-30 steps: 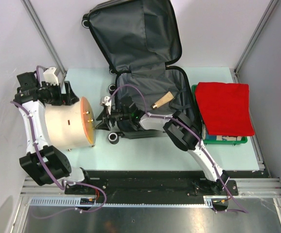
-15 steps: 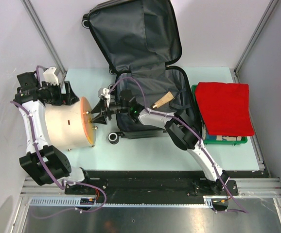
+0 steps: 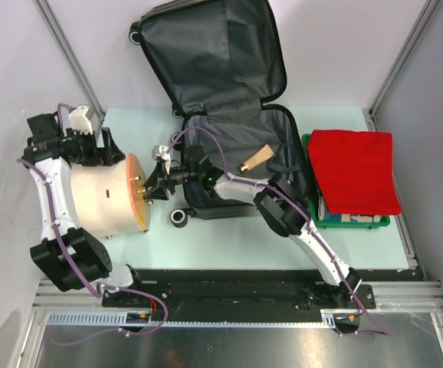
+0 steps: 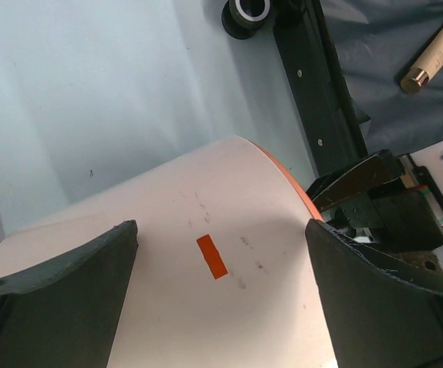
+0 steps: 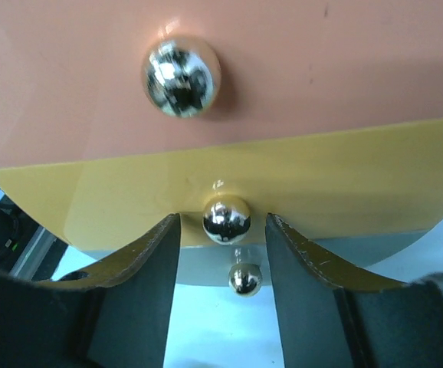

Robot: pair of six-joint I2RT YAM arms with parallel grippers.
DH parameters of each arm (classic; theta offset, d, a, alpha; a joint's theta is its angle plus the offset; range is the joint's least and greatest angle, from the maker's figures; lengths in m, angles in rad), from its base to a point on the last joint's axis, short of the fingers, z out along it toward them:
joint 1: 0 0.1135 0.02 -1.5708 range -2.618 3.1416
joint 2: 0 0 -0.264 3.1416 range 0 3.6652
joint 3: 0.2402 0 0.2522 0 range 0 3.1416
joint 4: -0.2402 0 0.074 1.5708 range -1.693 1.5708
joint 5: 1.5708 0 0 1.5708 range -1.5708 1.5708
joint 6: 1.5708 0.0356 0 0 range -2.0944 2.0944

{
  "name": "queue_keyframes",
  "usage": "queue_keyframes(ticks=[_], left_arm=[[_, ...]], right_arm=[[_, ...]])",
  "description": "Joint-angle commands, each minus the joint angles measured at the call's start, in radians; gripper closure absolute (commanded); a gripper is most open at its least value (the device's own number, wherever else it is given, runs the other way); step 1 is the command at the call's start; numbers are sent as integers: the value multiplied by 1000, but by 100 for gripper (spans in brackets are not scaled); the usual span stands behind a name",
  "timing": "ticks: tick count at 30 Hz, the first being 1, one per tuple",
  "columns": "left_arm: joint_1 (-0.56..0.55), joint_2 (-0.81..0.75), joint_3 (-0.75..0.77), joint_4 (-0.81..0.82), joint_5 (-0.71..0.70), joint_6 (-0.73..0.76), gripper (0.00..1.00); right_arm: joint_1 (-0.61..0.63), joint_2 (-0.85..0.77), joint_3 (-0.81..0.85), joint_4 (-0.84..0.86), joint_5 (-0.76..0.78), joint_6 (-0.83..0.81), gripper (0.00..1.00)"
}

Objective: Open, take out, and arrange the luggage

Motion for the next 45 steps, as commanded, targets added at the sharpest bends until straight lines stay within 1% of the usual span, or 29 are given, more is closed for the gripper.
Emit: queue_keyframes(ticks=[1, 5, 6, 8, 9, 13, 15, 19, 22, 28, 29, 31, 32, 33, 34, 35, 37, 38, 45], left_arm=[[-1, 24, -4, -73, 1, -5, 5], [-3, 30, 0, -74, 4, -7, 5], [-3, 28, 0, -74, 5, -8, 5], [-3, 28, -1, -74, 4, -9, 5], [-3, 28, -3, -74, 5, -7, 5], [-3, 27, -3, -73, 2, -4, 5], [-3, 27, -1, -73, 2, -5, 5], [-3, 31, 3, -73, 7, -5, 5], [-3, 31, 6, -73, 9, -5, 5], [-3, 30, 6, -74, 1, -4, 5], [-1, 31, 6, -74, 1, -2, 5], [-1, 31, 6, -73, -5, -1, 5], [-1, 31, 6, -74, -5, 1, 5], [-3, 35, 8, -73, -8, 1, 6], [-1, 36, 9, -73, -10, 4, 6], [-3, 38, 10, -73, -11, 4, 6], [-1, 44, 14, -74, -11, 5, 6], [-3, 45, 16, -74, -11, 5, 6], [-1, 65, 36, -74, -11, 5, 6]], right_arm=[[-8, 16, 36, -26, -20, -24, 49], [-9, 14, 39, -17, -8, -26, 55], [-9, 14, 42, -12, -4, -17, 55], [-8, 9, 46, -10, -4, -13, 52], [-8, 9, 46, -6, -4, -13, 47], [-5, 5, 59, 9, -6, 0, 42], [-6, 2, 65, 17, -11, 17, 42], [-5, -12, 65, 37, -14, 31, 45], [-3, -11, 69, 31, -15, 26, 49], [-3, 0, 70, 11, -9, 10, 62], [-5, -1, 69, 11, -6, 11, 67], [-11, -10, 61, 9, -8, 13, 73], [-14, -17, 53, 9, -11, 11, 79], [-18, -26, 41, 8, -12, 6, 83], [-29, -49, 11, 8, -14, -6, 86], [-37, -59, -9, 8, -17, -12, 93], [-55, -84, -65, 8, -24, -29, 99], [-63, -105, -83, 8, -30, -33, 100], [-104, -194, -192, -24, -50, -78, 100]])
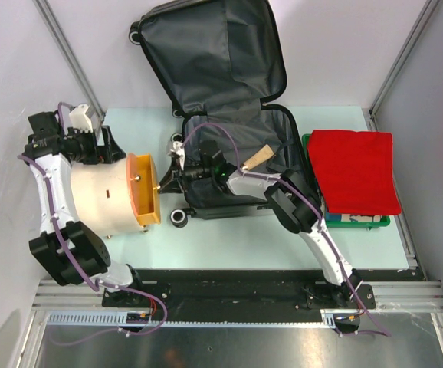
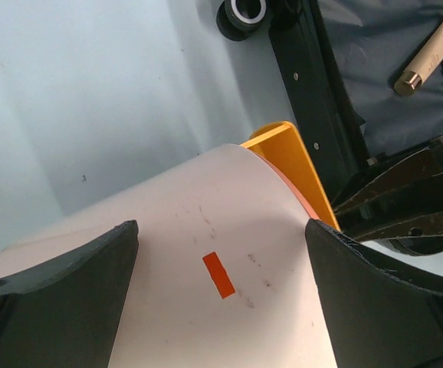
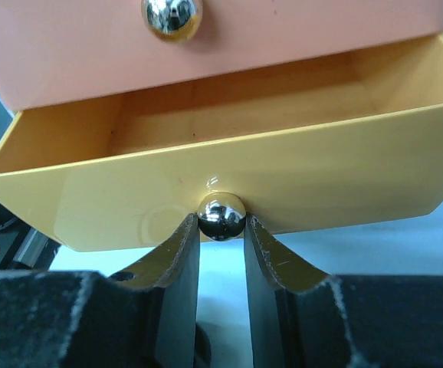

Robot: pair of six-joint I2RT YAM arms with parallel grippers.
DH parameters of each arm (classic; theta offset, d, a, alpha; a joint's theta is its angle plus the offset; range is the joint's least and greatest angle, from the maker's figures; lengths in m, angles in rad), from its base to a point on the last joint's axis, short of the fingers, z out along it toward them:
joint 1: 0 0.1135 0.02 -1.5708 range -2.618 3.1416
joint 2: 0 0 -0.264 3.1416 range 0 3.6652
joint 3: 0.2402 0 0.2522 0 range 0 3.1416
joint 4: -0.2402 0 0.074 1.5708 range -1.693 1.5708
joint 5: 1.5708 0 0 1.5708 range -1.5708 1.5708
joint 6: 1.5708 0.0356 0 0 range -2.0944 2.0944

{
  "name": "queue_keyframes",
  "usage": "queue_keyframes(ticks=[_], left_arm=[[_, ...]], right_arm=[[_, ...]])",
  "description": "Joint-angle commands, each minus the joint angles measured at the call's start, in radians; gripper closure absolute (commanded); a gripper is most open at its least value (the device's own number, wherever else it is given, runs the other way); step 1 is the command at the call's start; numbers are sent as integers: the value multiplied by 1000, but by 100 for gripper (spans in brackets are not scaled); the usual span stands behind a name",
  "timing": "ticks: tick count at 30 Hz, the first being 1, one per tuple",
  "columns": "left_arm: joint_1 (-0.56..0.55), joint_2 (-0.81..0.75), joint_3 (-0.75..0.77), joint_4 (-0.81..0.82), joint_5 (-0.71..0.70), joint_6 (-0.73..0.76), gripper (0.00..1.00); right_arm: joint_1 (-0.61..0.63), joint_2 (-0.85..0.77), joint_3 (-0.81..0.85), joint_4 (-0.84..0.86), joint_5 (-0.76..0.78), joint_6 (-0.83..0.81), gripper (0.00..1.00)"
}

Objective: Open, take out, and arrange the luggage

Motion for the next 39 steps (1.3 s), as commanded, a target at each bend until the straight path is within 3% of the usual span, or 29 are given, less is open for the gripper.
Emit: queue_keyframes(ticks=[1, 13, 14, 17, 19, 25, 27, 32, 34, 36, 39], left_arm=[[-2, 26, 17, -78, -29, 13, 6], [-1, 24, 30, -78, -34, 8, 6], [-2, 29, 30, -78, -35, 8, 6], [-3, 26, 31, -78, -34, 8, 6], [-2, 24, 36, -78, -38, 8, 6], [-2, 18, 56, -78, -43, 13, 6], [-3, 13, 66, -77, -44, 10, 5], [-2, 15, 111, -78, -41, -5, 4], [-3, 13, 132, -77, -44, -10, 2], [-1, 16, 161, -78, -43, -13, 2], [-2, 13, 181, -78, -32, -18, 1]], right_arm=[[-43, -118, -58, -18, -12, -61, 100], [-91, -201, -153, -156, -37, -203, 100], [-94, -206, -154, -167, -35, -203, 95], [-108, -226, -141, -235, -28, -217, 49], [-118, -244, -118, -307, -22, -243, 49], [-212, -341, -41, -638, 102, -358, 32], [-253, -350, 16, -784, 234, -349, 26], [-310, -407, -25, -845, 676, -115, 25], [-304, -425, -45, -895, 767, -132, 24], [-331, -437, -73, -926, 695, -232, 21], [-394, -465, -105, -1001, 453, -528, 14]])
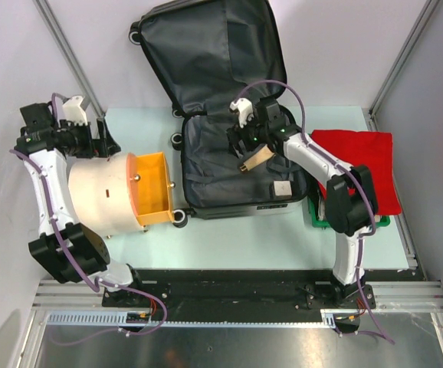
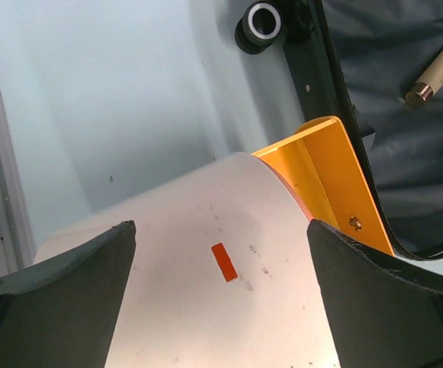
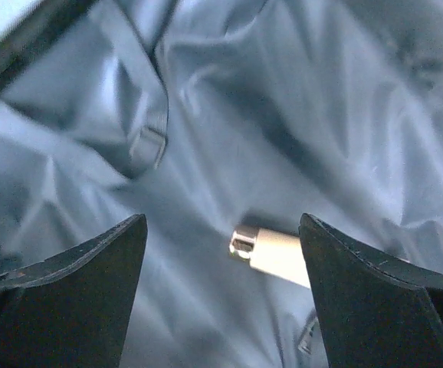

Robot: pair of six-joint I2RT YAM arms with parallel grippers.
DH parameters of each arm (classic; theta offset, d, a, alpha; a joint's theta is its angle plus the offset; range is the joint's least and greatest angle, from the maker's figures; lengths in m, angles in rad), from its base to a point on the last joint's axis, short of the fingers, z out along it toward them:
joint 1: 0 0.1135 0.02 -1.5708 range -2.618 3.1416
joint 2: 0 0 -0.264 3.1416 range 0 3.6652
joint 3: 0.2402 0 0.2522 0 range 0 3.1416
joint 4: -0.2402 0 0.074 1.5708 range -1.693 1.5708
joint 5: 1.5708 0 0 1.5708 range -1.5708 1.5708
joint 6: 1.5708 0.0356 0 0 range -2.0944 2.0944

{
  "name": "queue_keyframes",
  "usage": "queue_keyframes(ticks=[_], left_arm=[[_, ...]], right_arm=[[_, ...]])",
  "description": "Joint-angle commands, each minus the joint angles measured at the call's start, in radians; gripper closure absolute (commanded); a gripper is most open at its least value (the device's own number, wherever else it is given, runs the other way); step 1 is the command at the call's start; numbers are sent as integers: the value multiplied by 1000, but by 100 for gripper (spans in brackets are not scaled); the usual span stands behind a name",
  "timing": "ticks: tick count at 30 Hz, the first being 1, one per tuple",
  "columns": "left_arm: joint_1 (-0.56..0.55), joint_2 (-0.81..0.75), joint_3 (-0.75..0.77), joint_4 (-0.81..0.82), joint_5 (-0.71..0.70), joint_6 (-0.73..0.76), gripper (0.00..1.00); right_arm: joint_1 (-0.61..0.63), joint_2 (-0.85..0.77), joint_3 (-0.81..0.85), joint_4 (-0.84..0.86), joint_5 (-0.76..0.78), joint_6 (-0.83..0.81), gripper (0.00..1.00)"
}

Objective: Open, take out, and arrange the luggage

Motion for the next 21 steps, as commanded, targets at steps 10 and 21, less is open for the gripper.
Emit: queue_keyframes(ticks=[10, 21], left_arm=[[-9, -16, 55, -6, 44, -15, 1], [-10, -58, 37, -6, 28, -15, 1]], right_arm=[[-151, 25, -57, -325, -185, -1266, 20], [-111, 206, 67, -385, -213, -1517, 18]])
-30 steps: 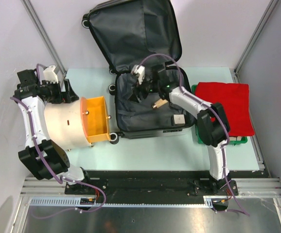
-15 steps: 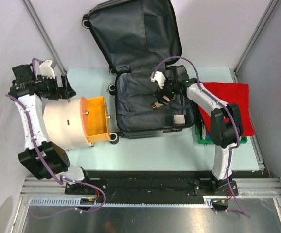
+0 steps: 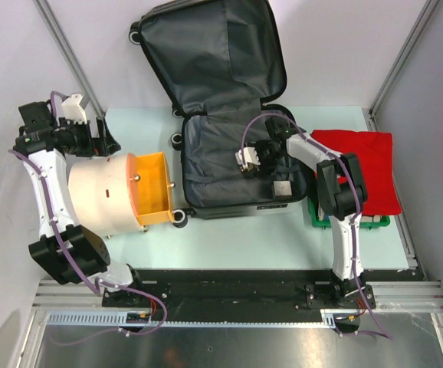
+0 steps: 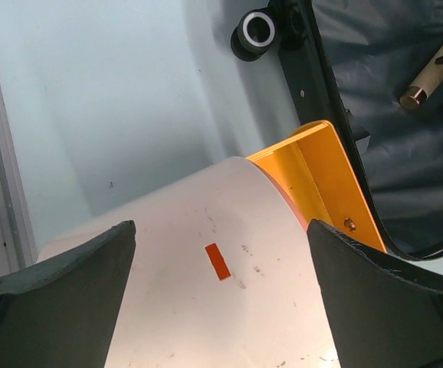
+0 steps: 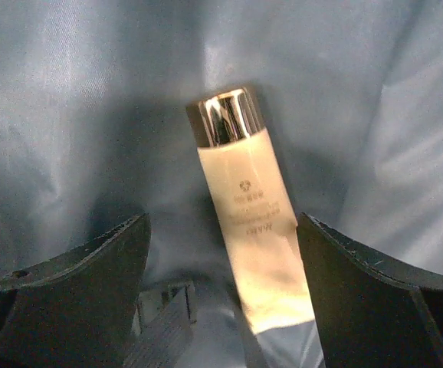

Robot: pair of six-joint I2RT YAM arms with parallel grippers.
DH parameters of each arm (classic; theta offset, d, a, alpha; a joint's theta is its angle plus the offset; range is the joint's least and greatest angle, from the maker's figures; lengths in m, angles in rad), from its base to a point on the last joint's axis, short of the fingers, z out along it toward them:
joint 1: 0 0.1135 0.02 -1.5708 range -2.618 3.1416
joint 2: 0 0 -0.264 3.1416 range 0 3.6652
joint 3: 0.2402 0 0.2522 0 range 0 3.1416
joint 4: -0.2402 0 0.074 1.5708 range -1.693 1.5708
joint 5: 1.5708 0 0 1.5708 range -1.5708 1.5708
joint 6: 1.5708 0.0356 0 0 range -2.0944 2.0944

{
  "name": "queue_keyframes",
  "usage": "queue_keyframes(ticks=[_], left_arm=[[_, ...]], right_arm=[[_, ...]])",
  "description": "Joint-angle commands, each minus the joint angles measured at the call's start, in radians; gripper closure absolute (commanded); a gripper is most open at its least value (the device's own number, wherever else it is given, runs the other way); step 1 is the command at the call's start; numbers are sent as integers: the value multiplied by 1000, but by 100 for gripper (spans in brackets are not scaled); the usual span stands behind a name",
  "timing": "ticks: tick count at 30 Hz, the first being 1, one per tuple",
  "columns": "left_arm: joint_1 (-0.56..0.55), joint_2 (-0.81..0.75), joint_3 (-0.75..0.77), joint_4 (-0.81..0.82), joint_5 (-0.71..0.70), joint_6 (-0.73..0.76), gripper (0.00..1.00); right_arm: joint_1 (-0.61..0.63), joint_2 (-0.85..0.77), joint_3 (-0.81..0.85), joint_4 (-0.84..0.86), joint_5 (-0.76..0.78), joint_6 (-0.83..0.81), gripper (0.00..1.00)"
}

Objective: Open, take out, and arrange the luggage

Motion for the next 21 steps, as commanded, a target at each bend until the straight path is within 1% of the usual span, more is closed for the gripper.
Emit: queue_keyframes(ticks=[1, 2, 4, 5, 6, 9, 10, 11, 12, 13, 14, 15, 16, 17, 18, 20, 21], left_arm=[[-7, -54, 6, -5, 17, -15, 1], [-7, -58, 4, -2, 17, -14, 1], [-7, -59, 0, -5, 17, -14, 1], [-7, -59, 0, -5, 17, -12, 1], [-9, -59, 0, -5, 15, -12, 1], [-7, -56, 3, -5, 13, -10, 1], [-9, -56, 4, -5, 13, -12, 1], [-7, -56, 4, -5, 16, -12, 1], [-7, -55, 4, -3, 17, -14, 2], [-7, -55, 4, -3, 18, -12, 2], [-6, -53, 4, -3, 18, -12, 2], [-7, -53, 4, -5, 18, -12, 2], [-9, -53, 6, -5, 18, -14, 2], [-7, -53, 6, -5, 18, -15, 2], [-7, -53, 7, -5, 20, -17, 2], [-9, -51, 9, -3, 21, -18, 2], [-9, -48, 10, -5, 23, -18, 2]], right_arm=[[23, 48, 77, -20, -26, -144, 18], [26, 58, 87, -17, -25, -150, 19], [29, 96, 128, -29, -14, -155, 27], [29, 107, 145, -40, -9, -152, 32], [29, 118, 160, -70, -6, -153, 42], [23, 126, 218, -118, -8, -132, 58], [18, 123, 231, -127, -9, -120, 61], [17, 111, 255, -132, -14, -68, 64], [14, 104, 271, -149, -29, -40, 71], [14, 95, 286, -160, -38, -11, 75], [9, 80, 326, -170, -49, 74, 80], [9, 69, 344, -187, -75, 122, 88], [9, 57, 366, -187, -91, 191, 90], [14, 46, 384, -187, -107, 262, 90], [17, 26, 428, -172, -138, 440, 91], [35, 12, 476, -144, -163, 642, 91], [41, 5, 526, -117, -190, 880, 91]])
